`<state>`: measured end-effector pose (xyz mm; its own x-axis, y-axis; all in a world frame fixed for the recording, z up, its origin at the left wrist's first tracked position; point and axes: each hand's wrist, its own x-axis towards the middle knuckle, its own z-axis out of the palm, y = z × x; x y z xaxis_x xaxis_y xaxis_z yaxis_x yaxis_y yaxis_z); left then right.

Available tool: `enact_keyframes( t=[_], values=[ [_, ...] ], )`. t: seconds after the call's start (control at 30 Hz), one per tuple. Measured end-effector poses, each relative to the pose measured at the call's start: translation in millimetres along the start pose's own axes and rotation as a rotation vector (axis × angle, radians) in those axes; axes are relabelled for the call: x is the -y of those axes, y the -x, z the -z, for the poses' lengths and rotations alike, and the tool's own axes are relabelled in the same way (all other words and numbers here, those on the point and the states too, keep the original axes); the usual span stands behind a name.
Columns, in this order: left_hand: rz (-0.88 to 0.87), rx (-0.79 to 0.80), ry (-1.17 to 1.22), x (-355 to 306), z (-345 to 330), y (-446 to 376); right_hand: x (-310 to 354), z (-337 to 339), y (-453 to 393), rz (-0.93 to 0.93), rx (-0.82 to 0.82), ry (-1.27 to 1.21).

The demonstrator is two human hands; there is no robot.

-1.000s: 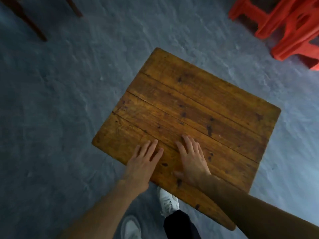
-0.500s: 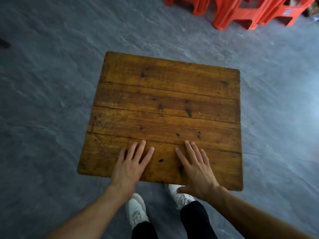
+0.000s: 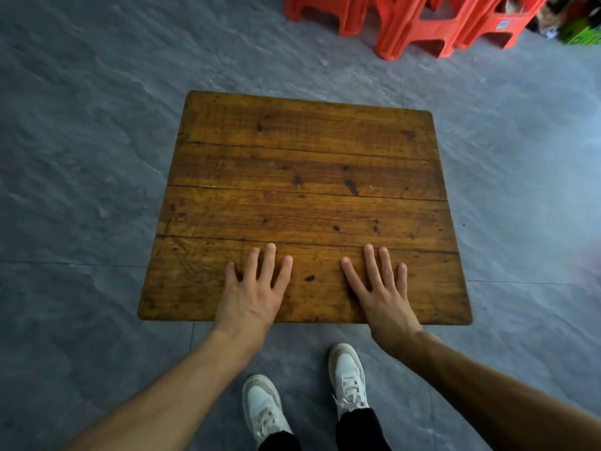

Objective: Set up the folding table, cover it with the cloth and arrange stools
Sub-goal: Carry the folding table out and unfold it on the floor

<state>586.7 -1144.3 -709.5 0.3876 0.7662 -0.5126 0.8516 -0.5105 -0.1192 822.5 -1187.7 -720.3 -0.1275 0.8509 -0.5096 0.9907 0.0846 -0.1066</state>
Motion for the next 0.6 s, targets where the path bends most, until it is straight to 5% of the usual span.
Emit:
enact_keyframes(
  t=[0.6],
  values=[
    [0.085,-0.064,0.052,60,43,-75,-19,75,-103,0.114,0.012,-0.002]
  ],
)
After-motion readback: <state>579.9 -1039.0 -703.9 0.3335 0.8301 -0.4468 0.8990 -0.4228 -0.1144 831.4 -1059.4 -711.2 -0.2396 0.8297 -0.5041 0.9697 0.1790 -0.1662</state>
